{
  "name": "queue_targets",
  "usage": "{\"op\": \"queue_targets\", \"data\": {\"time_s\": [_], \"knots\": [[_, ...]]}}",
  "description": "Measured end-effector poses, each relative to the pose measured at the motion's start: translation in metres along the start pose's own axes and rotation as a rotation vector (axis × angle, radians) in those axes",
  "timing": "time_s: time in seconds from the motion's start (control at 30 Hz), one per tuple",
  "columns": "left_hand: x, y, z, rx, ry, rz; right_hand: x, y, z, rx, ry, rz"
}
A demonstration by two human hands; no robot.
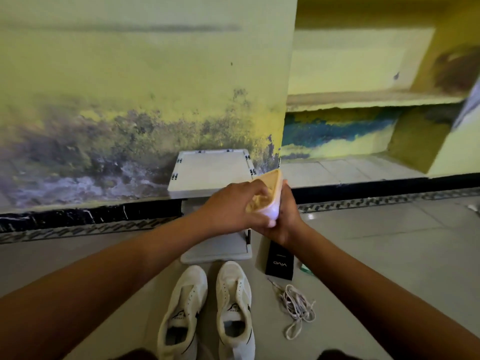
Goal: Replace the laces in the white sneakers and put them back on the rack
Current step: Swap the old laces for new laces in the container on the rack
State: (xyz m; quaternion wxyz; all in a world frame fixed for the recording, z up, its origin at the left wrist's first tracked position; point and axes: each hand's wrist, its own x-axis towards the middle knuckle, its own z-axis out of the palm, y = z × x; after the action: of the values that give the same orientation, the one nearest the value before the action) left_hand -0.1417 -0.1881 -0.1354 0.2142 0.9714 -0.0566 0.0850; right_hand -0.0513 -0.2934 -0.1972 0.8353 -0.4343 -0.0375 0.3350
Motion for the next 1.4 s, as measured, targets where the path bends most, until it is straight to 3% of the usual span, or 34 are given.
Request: {"op": "queue_targets", "data": {"time_s": [0.17, 0.3, 0.43, 0.63, 0.8, 1.1, 1.2, 1.27, 1.4], "knots": [[-0.004, 0.024, -0.008, -0.038, 0.132, -0.106, -0.028, -0.011, 0.023, -0.008, 0.007, -0.050], [-0.016, 0.016, 0.006, -0.059, 0.079, -0.091, -0.027, 0.006, 0.013, -0.108, 0.148, -0.032], [-0.011, -0.001, 0.009, -0.242, 0.112, -0.133, -0.011, 0.014, -0.005, -0.164, 0.221, -0.009], [0.012, -0.004, 0.015, -0.111, -0.020, -0.313, -0.003, 0.032, -0.009, -0.253, 0.018, -0.005], [0.017, -0.027, 0.011, -0.404, -0.127, -0.420, 0.000, 0.051, -0.015, -0.373, -0.005, 0.073], [0.027, -0.046, 0.020, -0.207, 0.199, -0.361, -0.011, 0.061, -0.016, -0.328, -0.039, 0.062], [0.020, -0.076, 0.013, -0.469, 0.422, -0.537, -0.016, 0.053, -0.023, -0.225, -0.098, -0.019], [0.010, -0.087, 0.020, -0.616, 0.411, -0.611, -0.017, 0.046, -0.025, -0.184, -0.160, -0.054], [0.007, -0.089, 0.025, -0.657, 0.396, -0.595, -0.016, 0.048, -0.030, -0.130, -0.141, -0.001]]}}
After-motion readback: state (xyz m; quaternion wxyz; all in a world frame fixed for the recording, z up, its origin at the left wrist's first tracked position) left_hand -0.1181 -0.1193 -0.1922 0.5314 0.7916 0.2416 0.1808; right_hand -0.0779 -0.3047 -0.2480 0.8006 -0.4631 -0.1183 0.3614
